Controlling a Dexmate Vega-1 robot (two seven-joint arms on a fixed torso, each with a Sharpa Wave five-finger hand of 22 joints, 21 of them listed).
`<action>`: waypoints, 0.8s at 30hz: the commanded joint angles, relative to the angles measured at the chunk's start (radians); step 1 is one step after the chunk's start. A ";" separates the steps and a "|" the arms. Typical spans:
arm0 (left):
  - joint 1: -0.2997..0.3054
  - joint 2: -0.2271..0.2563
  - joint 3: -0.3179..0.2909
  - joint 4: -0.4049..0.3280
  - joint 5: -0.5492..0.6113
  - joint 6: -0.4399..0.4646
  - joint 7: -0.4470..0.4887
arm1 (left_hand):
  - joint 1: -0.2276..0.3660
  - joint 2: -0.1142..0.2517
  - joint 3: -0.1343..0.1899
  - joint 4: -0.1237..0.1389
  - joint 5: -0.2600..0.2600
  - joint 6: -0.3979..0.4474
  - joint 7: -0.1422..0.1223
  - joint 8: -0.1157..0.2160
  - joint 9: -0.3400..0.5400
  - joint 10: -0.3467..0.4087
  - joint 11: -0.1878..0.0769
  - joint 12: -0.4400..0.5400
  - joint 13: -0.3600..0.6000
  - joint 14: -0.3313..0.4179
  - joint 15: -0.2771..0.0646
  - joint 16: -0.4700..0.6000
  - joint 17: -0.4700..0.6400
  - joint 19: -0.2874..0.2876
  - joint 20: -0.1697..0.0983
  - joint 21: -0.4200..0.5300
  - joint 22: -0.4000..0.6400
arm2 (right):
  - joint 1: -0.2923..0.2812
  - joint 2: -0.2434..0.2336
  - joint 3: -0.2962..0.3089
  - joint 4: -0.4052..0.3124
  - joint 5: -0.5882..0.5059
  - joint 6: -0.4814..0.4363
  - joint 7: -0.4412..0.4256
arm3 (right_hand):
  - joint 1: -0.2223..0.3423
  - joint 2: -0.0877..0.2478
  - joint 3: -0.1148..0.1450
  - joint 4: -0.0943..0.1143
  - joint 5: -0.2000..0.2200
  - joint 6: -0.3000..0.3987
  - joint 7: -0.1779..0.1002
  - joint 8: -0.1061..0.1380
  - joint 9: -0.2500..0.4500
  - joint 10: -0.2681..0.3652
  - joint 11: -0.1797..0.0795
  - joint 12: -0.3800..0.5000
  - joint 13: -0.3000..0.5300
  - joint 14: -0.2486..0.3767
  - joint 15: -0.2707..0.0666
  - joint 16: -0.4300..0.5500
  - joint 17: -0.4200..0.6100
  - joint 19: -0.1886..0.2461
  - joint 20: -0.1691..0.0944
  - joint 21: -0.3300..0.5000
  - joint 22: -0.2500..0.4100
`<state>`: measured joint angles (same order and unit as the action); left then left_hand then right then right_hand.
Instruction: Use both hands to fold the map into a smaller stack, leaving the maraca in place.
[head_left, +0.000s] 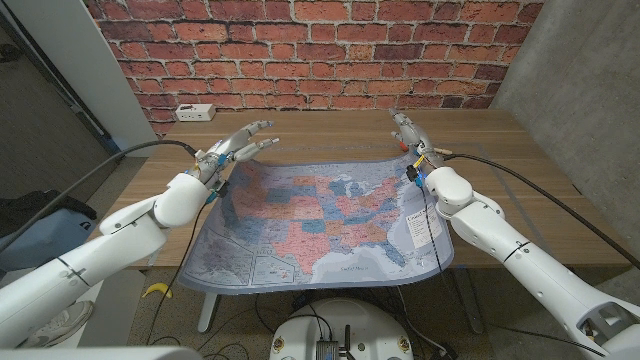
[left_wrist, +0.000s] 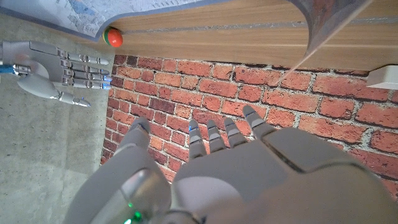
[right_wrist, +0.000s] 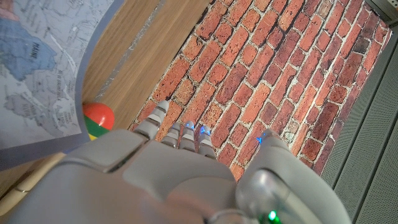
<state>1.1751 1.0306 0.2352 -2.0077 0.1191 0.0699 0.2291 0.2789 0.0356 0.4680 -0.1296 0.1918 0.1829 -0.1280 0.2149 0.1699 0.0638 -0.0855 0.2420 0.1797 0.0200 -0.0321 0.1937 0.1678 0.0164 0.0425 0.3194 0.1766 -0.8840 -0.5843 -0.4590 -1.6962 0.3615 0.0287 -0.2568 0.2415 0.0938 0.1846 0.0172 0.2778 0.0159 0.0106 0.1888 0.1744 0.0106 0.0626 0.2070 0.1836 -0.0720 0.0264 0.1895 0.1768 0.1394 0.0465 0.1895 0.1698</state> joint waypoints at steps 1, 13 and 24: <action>0.049 0.084 -0.014 -0.095 0.060 0.160 -0.059 | 0.052 -0.007 0.010 -0.033 -0.001 0.045 -0.004 0.009 0.005 0.029 -0.009 -0.004 0.001 0.033 -0.034 0.001 0.001 0.021 -0.004 -0.010 0.001 | 0.001 0.017 -0.017 -0.022 -0.021 -0.028 -0.024 | 0.004 -0.006 0.002 -0.008 0.002 0.002 0.004 0.000 0.006 0.005 0.002 -0.001 0.005 0.004 0.005 0.001 0.004 0.006 0.001 0.005 0.003; 0.055 0.168 0.034 -0.217 0.145 0.431 -0.148 | 0.153 -0.037 0.023 -0.059 0.008 0.091 -0.015 0.011 0.006 0.055 -0.013 -0.011 0.002 0.060 -0.047 -0.004 0.000 0.057 -0.013 -0.019 0.000 | 0.027 0.047 -0.041 0.009 -0.035 -0.028 -0.023 | 0.005 -0.006 0.003 -0.010 0.001 0.002 0.004 0.000 0.006 0.006 0.004 -0.002 0.005 0.003 0.005 0.000 0.004 0.006 0.000 0.005 0.003; 0.018 0.230 0.098 -0.280 0.155 0.593 -0.238 | 0.237 -0.067 0.028 -0.060 0.020 0.108 -0.014 0.007 0.007 0.074 -0.019 -0.015 0.002 0.075 -0.047 -0.006 0.001 0.076 -0.019 -0.031 0.000 | 0.033 0.063 -0.050 0.019 -0.047 -0.025 -0.033 | 0.006 -0.005 0.003 -0.012 0.000 0.002 0.003 0.000 0.006 0.006 0.004 -0.003 0.005 0.004 0.005 0.000 0.004 0.006 0.001 0.005 0.003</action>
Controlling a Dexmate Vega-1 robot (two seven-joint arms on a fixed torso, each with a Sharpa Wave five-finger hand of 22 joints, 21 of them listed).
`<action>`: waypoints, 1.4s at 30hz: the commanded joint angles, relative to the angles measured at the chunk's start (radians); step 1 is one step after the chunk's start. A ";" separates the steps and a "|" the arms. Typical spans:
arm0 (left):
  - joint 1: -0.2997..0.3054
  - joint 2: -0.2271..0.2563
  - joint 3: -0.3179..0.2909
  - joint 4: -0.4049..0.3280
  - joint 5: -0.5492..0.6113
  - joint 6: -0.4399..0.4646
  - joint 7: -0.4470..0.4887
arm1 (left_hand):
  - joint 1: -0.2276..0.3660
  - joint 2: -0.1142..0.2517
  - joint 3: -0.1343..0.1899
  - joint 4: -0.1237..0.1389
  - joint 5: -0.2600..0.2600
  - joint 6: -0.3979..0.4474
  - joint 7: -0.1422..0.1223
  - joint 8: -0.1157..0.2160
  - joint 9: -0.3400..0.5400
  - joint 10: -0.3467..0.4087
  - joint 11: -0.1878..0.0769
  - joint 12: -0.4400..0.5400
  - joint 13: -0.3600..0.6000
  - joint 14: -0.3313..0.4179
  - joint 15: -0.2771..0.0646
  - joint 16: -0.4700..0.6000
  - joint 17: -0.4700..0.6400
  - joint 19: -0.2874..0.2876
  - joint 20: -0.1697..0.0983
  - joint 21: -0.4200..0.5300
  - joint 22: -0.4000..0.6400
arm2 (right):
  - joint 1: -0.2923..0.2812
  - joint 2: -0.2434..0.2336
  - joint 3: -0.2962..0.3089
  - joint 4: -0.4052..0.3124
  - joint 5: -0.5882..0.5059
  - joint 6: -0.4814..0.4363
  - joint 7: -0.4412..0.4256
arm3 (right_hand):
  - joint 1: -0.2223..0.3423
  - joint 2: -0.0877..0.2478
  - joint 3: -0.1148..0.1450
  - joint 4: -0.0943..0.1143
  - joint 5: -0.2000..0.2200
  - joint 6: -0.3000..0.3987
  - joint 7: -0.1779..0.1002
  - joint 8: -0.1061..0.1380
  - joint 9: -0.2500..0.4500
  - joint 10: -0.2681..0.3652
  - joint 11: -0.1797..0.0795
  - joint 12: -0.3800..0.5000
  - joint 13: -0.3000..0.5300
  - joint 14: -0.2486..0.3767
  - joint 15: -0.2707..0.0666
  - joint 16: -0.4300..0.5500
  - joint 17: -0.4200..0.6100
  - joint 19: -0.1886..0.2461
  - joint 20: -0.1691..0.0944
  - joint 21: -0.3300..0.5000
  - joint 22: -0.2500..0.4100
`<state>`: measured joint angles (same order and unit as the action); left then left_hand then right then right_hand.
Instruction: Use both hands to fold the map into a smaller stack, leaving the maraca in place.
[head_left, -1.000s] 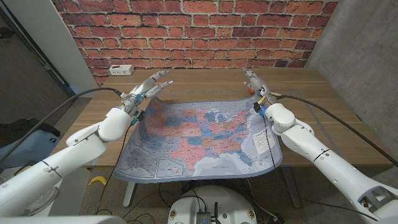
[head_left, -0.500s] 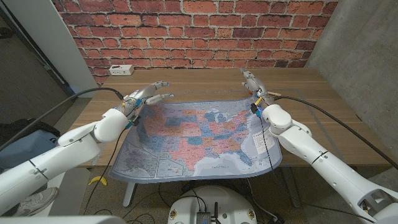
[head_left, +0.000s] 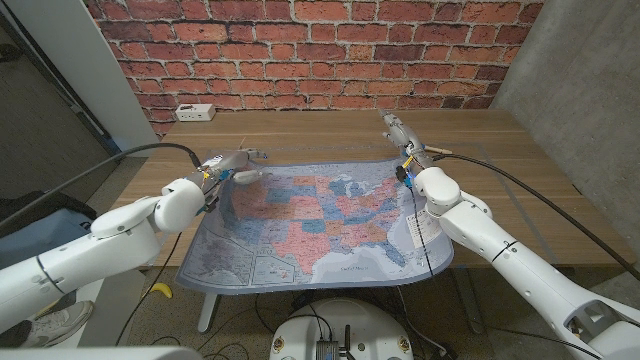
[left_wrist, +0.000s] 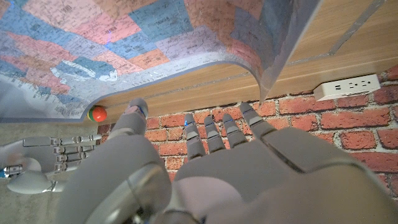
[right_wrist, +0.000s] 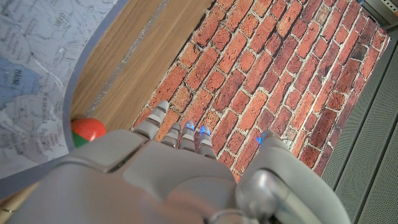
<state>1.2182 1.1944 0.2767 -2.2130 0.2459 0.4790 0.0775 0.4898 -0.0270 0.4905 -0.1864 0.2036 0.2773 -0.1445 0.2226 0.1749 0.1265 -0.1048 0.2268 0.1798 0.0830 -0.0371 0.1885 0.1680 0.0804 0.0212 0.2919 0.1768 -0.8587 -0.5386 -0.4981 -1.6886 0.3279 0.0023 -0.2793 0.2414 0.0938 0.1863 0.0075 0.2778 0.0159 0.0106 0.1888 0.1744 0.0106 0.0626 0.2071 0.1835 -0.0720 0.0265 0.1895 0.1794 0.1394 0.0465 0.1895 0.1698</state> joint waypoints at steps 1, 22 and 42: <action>-0.028 0.071 0.064 -0.081 0.030 0.198 -0.092 | 0.033 -0.007 0.006 -0.003 0.009 0.014 0.003 -0.002 0.002 0.013 0.002 0.000 0.002 0.012 -0.041 -0.002 0.000 0.013 0.002 -0.004 -0.001 | 0.006 0.016 -0.011 0.008 -0.016 0.000 -0.014 | 0.006 -0.004 0.001 -0.002 0.000 0.002 0.004 0.000 0.006 0.006 0.003 -0.004 0.005 0.004 0.004 0.000 0.002 0.006 0.001 0.005 0.003; 0.060 0.103 0.052 -0.084 -0.122 0.307 0.021 | 0.148 -0.082 -0.083 0.053 0.035 -0.231 -0.009 -0.056 0.003 -0.173 0.029 -0.051 0.005 -0.158 0.005 -0.021 0.003 -0.038 0.031 -0.083 0.006 | -0.042 -0.010 -0.033 -0.139 -0.143 -0.272 -0.196 | 0.028 0.002 0.011 -0.019 -0.004 -0.002 -0.002 -0.002 0.006 0.004 -0.001 -0.008 0.005 0.002 0.006 -0.001 0.001 -0.009 0.026 -0.001 0.003; 0.029 -0.067 0.088 0.230 -0.247 0.009 0.193 | 0.046 -0.043 -0.193 0.127 0.048 -0.583 -0.032 -0.057 0.003 -0.450 0.040 -0.048 0.007 -0.400 0.042 -0.018 0.007 -0.303 0.042 -0.110 0.014 | -0.064 0.029 -0.058 -0.272 -0.268 -0.685 -0.416 | 0.061 0.012 0.026 -0.043 -0.012 -0.001 -0.011 0.000 0.006 0.008 -0.009 -0.008 0.005 0.006 0.006 0.001 0.000 -0.014 0.032 0.000 0.003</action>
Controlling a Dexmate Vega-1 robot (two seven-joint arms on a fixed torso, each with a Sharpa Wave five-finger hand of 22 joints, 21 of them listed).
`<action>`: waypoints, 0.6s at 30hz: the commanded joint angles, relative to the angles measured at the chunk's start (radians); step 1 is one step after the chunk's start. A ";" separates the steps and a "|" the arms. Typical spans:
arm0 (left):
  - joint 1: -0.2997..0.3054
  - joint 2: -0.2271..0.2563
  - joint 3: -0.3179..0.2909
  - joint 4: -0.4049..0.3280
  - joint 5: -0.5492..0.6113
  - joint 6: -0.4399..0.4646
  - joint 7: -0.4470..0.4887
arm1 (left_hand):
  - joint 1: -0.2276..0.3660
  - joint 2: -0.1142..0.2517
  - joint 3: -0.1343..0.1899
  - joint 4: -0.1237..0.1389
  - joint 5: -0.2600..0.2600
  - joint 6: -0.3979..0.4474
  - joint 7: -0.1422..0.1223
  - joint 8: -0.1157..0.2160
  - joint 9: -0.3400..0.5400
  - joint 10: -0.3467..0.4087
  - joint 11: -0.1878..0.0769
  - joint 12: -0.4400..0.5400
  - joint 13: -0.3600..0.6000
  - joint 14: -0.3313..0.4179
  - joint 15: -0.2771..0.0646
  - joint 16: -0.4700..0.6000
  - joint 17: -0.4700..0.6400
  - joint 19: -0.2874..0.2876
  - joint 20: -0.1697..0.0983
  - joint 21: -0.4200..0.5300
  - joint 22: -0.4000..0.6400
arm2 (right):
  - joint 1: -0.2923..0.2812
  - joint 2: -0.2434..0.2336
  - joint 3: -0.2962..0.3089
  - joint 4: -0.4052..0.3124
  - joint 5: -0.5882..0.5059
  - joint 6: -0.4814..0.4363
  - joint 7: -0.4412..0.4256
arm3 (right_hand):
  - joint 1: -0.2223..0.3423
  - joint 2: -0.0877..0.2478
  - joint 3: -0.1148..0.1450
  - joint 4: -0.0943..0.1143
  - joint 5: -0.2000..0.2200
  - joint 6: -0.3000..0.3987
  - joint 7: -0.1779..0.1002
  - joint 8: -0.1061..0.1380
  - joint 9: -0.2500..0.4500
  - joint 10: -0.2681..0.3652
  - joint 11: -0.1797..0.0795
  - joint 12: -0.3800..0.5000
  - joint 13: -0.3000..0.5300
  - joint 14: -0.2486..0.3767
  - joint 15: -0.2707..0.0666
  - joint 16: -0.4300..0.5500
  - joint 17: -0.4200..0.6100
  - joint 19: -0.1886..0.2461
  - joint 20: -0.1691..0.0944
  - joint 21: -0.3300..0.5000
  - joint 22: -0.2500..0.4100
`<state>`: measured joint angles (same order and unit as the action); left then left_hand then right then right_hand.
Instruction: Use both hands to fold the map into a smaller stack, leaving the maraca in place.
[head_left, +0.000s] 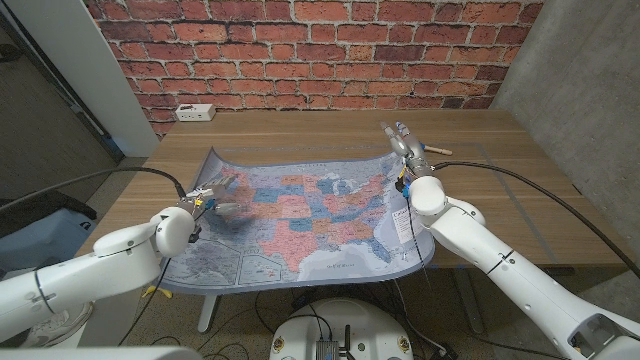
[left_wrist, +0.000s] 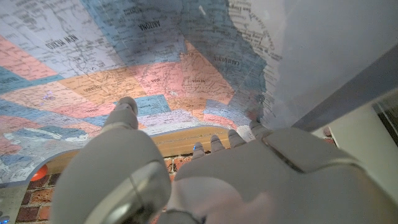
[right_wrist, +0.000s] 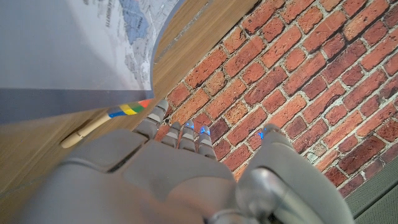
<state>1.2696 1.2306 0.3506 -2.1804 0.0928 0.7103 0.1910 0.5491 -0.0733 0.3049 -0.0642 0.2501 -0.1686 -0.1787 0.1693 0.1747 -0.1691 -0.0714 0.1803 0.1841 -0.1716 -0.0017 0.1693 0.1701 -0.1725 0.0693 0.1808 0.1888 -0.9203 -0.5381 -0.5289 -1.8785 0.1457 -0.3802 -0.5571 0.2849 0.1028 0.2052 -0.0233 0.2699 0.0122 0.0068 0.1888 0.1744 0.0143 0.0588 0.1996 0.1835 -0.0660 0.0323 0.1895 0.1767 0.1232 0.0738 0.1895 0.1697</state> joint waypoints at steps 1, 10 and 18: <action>-0.033 -0.110 0.021 0.213 -0.099 -0.240 0.072 | -0.015 0.004 -0.008 0.006 0.001 -0.140 0.002 -0.003 0.004 -0.155 0.007 -0.001 0.002 -0.146 0.006 0.001 0.005 -0.051 -0.007 0.002 0.002 | 0.000 0.030 -0.033 -0.090 -0.096 -0.336 -0.148 | 0.022 0.005 0.009 -0.015 -0.005 0.003 -0.006 0.000 0.006 0.005 -0.006 0.000 0.005 0.002 -0.001 0.001 0.003 0.004 0.005 0.001 0.003; -0.125 -0.165 0.100 0.328 -0.115 -0.314 -0.002 | -0.033 0.012 -0.019 0.017 0.000 -0.140 -0.003 0.006 0.003 -0.142 0.005 0.011 0.002 -0.132 -0.011 0.011 0.005 -0.026 -0.015 0.019 0.003 | 0.016 0.064 -0.050 -0.134 -0.152 -0.562 -0.218 | 0.072 -0.004 0.025 -0.056 -0.020 0.004 -0.002 0.004 0.007 0.004 -0.004 -0.002 0.005 0.012 -0.001 0.003 0.003 0.013 0.031 0.004 0.003; -0.162 -0.190 0.135 0.374 -0.126 -0.318 -0.025 | -0.036 0.018 -0.022 0.020 0.001 -0.140 -0.004 0.009 0.003 -0.139 0.005 0.014 0.002 -0.129 -0.015 0.012 0.004 -0.012 -0.020 0.025 0.002 | 0.100 0.096 -0.061 -0.171 -0.110 -0.871 -0.154 | 0.104 -0.066 0.008 -0.104 -0.058 0.061 0.031 0.018 0.009 0.046 0.005 0.009 0.007 0.124 0.040 0.033 0.006 0.106 0.082 0.028 0.005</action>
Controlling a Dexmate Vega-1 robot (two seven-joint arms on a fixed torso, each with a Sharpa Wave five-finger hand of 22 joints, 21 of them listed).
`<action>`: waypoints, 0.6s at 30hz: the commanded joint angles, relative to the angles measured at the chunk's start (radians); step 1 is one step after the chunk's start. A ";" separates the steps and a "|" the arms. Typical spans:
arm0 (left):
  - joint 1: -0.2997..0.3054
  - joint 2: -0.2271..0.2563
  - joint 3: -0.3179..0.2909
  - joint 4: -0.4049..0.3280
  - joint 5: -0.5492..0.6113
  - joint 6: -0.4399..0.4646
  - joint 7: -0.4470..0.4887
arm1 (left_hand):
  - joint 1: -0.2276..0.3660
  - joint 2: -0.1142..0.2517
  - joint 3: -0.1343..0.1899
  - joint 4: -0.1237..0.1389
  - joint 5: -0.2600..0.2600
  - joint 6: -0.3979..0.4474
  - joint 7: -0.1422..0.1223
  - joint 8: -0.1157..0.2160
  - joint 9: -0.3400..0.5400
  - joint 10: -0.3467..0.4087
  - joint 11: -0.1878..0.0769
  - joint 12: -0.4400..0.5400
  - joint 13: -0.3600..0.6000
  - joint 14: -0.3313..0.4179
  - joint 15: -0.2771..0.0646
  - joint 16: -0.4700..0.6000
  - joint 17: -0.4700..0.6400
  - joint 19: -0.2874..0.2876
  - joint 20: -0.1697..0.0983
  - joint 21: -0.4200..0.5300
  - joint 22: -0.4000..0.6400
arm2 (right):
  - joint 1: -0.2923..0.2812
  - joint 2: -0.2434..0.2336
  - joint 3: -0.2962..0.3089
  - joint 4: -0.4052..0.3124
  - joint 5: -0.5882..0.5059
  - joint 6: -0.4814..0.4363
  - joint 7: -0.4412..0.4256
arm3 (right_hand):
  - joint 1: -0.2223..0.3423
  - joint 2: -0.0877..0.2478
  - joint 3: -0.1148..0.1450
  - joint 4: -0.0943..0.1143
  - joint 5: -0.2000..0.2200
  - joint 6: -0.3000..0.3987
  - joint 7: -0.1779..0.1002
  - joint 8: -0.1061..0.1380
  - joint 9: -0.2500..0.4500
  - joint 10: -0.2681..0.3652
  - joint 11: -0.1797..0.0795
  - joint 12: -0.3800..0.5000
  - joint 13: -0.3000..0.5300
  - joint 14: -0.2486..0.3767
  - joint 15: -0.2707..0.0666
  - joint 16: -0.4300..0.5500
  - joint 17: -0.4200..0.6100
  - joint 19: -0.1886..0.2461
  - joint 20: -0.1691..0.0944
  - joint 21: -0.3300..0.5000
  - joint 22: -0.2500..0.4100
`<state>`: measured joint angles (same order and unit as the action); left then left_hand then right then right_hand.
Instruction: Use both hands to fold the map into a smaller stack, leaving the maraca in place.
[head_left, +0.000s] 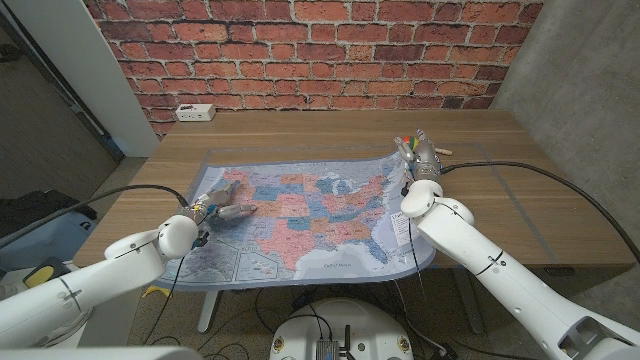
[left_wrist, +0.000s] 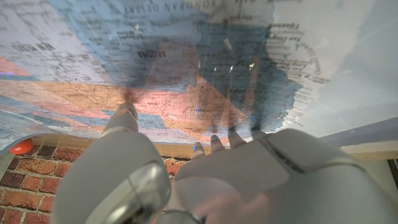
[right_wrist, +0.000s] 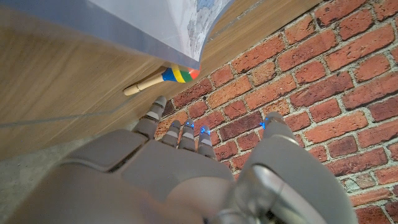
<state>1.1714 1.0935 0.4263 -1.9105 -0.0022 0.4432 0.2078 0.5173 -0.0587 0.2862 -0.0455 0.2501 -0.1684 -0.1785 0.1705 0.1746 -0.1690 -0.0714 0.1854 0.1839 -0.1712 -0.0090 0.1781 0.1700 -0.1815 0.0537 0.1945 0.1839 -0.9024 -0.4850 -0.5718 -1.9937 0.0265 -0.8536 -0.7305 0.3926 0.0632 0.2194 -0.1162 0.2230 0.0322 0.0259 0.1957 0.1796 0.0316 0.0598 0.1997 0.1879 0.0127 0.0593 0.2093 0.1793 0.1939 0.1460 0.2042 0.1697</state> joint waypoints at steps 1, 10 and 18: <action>-0.068 -0.054 0.063 0.111 -0.031 -0.058 -0.045 | -0.005 0.004 -0.004 0.002 0.001 -0.141 -0.004 0.007 0.003 -0.139 0.005 0.009 0.002 -0.130 -0.008 0.003 0.004 -0.003 -0.004 0.012 0.007 | 0.096 0.046 -0.021 -0.053 0.019 -0.427 0.030 | -0.007 -0.030 -0.009 -0.010 -0.013 0.056 0.016 0.016 0.004 0.038 0.008 0.012 0.003 0.048 0.015 0.012 0.004 0.039 0.009 0.013 0.005; -0.097 -0.069 0.085 0.150 -0.037 -0.089 -0.060 | -0.008 0.006 -0.009 0.004 0.001 -0.158 -0.008 0.003 0.003 -0.146 0.006 0.008 0.002 -0.136 -0.011 0.001 0.004 -0.004 -0.006 0.012 0.007 | 0.164 0.059 -0.028 -0.026 0.087 -0.542 0.055 | -0.025 -0.049 -0.032 -0.006 -0.013 0.169 0.049 0.035 0.008 0.144 0.033 0.034 0.008 0.163 0.001 0.036 0.010 0.136 0.004 0.032 0.008; -0.112 -0.074 0.095 0.159 -0.034 -0.092 -0.059 | -0.013 0.006 -0.014 0.006 0.001 -0.170 -0.007 0.002 0.003 -0.156 0.007 0.006 0.002 -0.146 -0.015 -0.002 0.004 -0.007 -0.011 0.011 0.007 | 0.242 -0.026 -0.080 -0.014 0.409 -0.542 -0.165 | 0.021 -0.030 -0.023 -0.024 -0.004 0.324 0.080 0.058 0.014 0.324 0.080 0.075 0.021 0.384 -0.019 0.109 0.038 0.332 -0.026 0.083 0.017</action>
<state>1.0858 1.0344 0.4943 -1.7863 -0.0296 0.3647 0.1665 0.5134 -0.0547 0.2749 -0.0401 0.2500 -0.1720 -0.1821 0.1742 0.1746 -0.1709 -0.0732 0.1886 0.1832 -0.1801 -0.0256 0.1703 0.1658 -0.2527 -0.0185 0.1950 0.1446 -0.7522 -0.4507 -0.6057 -2.0232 0.1381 -1.3199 -0.7100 0.3783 0.0232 0.1903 -0.1255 0.2090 0.2997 0.0973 0.2418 0.1888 0.2851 0.1266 0.2535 0.2023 0.3184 0.0505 0.2869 0.2027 0.4604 0.1313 0.2678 0.1795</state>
